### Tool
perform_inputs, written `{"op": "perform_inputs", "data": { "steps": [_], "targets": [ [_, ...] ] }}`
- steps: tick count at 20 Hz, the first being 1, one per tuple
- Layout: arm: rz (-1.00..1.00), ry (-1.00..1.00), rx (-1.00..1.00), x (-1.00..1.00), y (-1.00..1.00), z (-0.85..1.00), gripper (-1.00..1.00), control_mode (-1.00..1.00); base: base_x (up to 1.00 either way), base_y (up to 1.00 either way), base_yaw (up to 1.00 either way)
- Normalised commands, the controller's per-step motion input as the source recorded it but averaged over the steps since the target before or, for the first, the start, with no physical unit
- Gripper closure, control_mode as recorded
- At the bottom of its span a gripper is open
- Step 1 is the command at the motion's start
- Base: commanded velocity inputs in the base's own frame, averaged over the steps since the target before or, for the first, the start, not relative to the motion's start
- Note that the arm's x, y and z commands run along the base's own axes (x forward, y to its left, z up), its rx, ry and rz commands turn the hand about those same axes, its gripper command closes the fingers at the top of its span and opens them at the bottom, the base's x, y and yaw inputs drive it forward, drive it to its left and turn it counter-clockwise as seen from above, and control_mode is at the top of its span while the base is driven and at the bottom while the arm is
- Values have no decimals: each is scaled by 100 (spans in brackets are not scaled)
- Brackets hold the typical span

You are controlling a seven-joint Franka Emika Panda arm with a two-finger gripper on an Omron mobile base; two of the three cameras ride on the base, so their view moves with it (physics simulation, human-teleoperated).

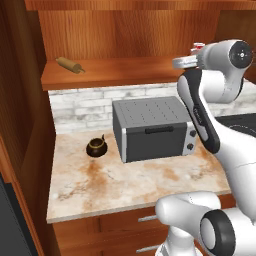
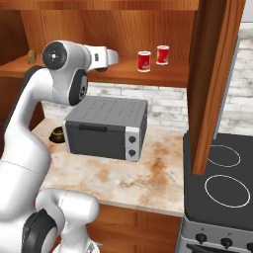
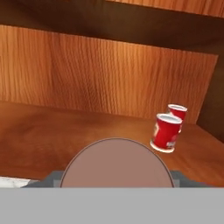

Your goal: Pick the cans from the counter and place them in their designated side in the cabinet.

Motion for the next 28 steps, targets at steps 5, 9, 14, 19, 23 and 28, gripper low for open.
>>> {"op": "perform_inputs", "data": {
  "steps": [5,9,14,19,23,28],
  "targets": [
    [0,5,-2,22,-7,-16,100,-100,0,0,0],
    [0,2,-2,28,-7,-15,100,-100,0,0,0],
    [0,1,-1,31,-5,-5,100,-100,0,0,0],
    [0,3,-1,34,-5,-3,100,-100,0,0,0],
    [0,8,-1,34,-8,-4,100,-100,0,0,0],
    [0,7,-2,32,-9,-3,100,-100,0,0,0]
  ]
}}
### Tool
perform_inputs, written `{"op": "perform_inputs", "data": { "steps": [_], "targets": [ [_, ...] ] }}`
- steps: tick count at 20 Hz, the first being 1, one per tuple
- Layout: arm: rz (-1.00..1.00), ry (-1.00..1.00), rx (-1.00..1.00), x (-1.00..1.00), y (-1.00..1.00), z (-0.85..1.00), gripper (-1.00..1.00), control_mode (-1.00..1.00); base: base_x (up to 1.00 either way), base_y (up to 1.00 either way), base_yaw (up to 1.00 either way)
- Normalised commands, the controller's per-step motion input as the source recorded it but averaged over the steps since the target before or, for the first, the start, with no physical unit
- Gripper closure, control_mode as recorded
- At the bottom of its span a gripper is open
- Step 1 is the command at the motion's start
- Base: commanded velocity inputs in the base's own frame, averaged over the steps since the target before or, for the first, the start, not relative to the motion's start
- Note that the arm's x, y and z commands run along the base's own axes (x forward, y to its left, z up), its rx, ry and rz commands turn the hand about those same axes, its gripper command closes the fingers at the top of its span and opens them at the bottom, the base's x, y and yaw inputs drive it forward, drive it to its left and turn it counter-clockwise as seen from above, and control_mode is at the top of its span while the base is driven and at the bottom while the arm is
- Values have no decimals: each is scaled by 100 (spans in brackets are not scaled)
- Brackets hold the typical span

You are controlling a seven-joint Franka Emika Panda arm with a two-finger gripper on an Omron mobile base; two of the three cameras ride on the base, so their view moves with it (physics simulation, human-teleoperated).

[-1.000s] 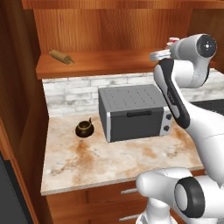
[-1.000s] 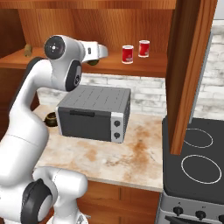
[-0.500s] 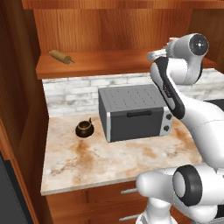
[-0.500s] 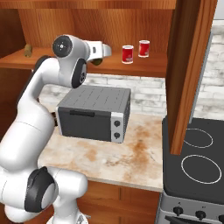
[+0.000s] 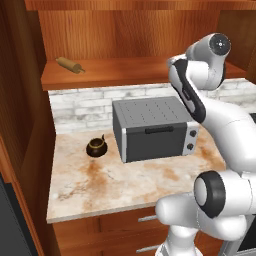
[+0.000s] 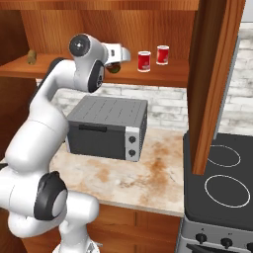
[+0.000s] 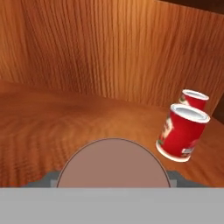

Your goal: Pick the cans from the counter and place them in their designated side in the cabinet.

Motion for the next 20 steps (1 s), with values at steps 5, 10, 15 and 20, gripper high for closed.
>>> {"op": "perform_inputs", "data": {
  "steps": [5,10,15,20],
  "targets": [
    [0,5,-1,29,-5,-4,100,-100,0,0,0],
    [0,3,-2,25,-5,-5,100,-100,0,0,0],
    [0,2,-2,23,-9,-9,100,-100,0,0,0],
    [0,0,-3,16,-10,-16,100,-100,0,0,0]
  ]
}}
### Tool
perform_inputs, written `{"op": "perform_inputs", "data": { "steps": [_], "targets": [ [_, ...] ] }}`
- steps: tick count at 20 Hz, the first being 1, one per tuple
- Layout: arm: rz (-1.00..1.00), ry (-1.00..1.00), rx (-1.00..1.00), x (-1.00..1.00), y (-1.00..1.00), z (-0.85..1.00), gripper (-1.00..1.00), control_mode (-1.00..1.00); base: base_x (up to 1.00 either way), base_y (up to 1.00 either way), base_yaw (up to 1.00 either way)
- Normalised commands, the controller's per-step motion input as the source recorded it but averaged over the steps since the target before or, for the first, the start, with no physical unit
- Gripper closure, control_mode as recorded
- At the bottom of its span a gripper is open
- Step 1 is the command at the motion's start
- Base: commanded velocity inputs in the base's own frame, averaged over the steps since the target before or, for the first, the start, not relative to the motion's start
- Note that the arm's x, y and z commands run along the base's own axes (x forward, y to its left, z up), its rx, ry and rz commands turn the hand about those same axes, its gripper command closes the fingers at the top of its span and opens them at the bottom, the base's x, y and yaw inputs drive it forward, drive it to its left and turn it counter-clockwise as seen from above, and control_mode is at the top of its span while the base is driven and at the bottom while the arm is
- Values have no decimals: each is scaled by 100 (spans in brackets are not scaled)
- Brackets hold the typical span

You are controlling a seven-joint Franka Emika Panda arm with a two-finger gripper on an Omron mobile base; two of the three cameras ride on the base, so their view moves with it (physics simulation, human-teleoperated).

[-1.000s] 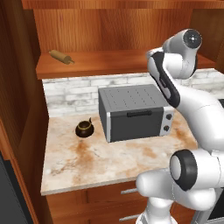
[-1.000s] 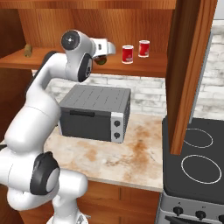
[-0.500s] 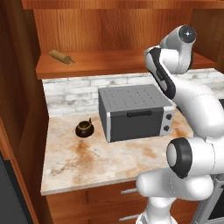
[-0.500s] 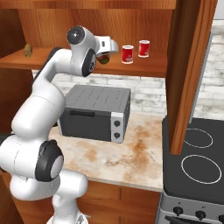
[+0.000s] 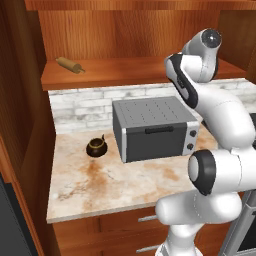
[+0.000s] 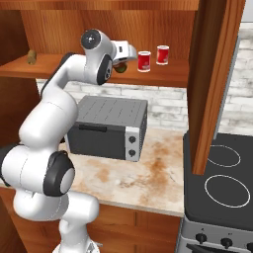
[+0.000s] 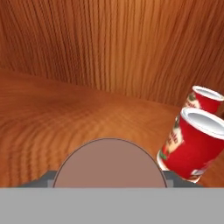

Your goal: Pick the cans from the counter and place them in their designated side in the cabinet.

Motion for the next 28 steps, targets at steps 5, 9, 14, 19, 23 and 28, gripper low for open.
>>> {"op": "perform_inputs", "data": {
  "steps": [5,9,14,19,23,28],
  "targets": [
    [0,0,-2,20,-7,-12,100,-100,0,0,0],
    [0,1,-2,23,-7,-14,100,-100,0,0,0],
    [0,3,-1,24,-6,-20,100,-100,0,0,0],
    [0,4,-1,21,-6,-23,100,-100,0,0,0],
    [0,3,-2,15,-7,-31,100,-100,0,0,0],
    [0,2,-4,9,-8,-30,100,-100,0,0,0]
  ]
}}
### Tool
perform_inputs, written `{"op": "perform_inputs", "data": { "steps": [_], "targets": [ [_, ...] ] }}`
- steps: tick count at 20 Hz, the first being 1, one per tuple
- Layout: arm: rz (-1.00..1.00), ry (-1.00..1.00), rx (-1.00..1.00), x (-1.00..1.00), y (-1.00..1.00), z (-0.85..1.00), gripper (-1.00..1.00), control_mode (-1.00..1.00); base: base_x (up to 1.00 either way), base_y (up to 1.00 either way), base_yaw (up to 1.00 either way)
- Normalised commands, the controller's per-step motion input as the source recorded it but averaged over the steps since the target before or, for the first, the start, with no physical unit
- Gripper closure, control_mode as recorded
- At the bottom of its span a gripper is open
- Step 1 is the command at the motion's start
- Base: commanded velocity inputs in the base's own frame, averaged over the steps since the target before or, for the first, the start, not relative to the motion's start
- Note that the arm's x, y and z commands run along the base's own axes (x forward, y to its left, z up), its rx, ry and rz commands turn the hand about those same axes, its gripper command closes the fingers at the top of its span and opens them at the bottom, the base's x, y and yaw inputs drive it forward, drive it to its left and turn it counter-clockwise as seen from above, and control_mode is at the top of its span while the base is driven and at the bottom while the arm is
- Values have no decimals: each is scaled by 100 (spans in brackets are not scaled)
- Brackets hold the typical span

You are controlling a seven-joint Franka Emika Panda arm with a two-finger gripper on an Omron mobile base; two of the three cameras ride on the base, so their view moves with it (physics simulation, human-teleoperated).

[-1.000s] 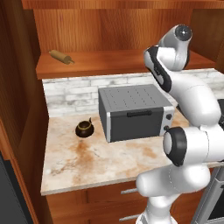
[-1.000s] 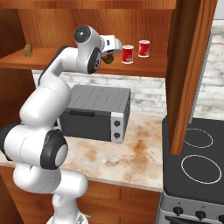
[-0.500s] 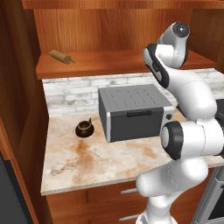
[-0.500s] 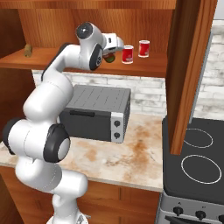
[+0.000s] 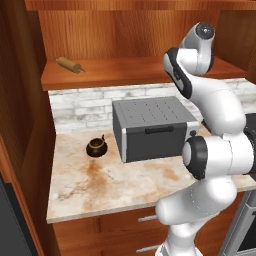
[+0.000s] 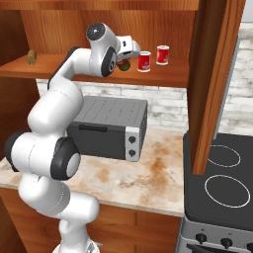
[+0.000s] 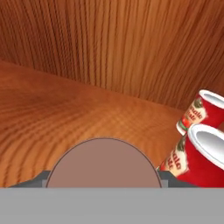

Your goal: Pick the cans from the counter and place them in their designated side in the cabinet.

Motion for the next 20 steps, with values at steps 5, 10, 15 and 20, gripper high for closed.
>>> {"op": "perform_inputs", "data": {
  "steps": [5,10,15,20],
  "targets": [
    [0,1,-5,8,-9,-30,-100,-100,0,0,0],
    [0,0,-4,3,-21,-20,-100,-100,0,0,0],
    [1,-1,-1,15,-21,-8,-100,-100,0,0,0],
    [2,-1,0,32,-7,-7,-100,-100,0,0,0]
  ]
}}
